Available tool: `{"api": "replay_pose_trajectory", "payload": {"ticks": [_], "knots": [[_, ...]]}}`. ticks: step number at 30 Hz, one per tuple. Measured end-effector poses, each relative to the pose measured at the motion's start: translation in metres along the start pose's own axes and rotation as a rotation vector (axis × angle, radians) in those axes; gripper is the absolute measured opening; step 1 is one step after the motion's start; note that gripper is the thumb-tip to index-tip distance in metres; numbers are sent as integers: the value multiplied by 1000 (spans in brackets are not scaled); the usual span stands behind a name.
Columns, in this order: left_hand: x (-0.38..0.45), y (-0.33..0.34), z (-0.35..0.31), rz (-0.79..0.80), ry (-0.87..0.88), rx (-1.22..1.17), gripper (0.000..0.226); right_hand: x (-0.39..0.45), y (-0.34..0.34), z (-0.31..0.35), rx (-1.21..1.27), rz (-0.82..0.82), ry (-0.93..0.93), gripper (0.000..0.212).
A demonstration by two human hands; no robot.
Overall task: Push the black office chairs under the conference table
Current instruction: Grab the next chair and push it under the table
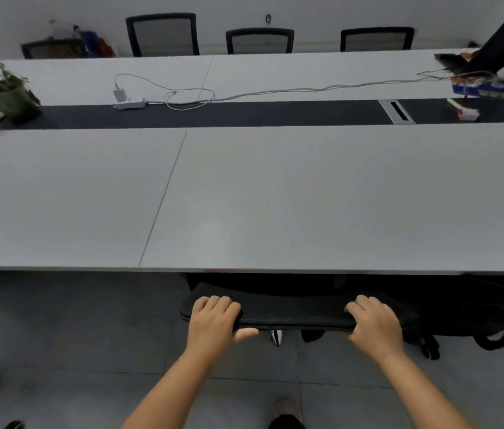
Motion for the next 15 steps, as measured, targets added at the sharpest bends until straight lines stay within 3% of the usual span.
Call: {"api": "replay_pose_trajectory", "payload": {"ticks": [3,6,9,12,15], "knots": [[-17,-13,8,42,-185,-128,61,-6,-9,19,-64,153,-9,52],[-58,-32,17,9,-487,-427,37,-20,-10,35,56,239,39,58],[-119,-34,24,56,-906,-916,4,-41,-7,70,220,109,-71,46],[-187,-30,15,128,-1162,-1000,24,-58,5,110,309,80,-226,39],[-248,-32,11,66,-1443,-1011,21,-60,13,148,315,148,-446,59]]}}
Point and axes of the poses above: each hand's wrist, its own x-axis towards the middle knuckle, its own y-axis out of the palm, z = x × y, the point moved 7 cm from there along x, towards the middle knuckle, and after that the axes turned 7 degrees about x, right-handed, at the moved point
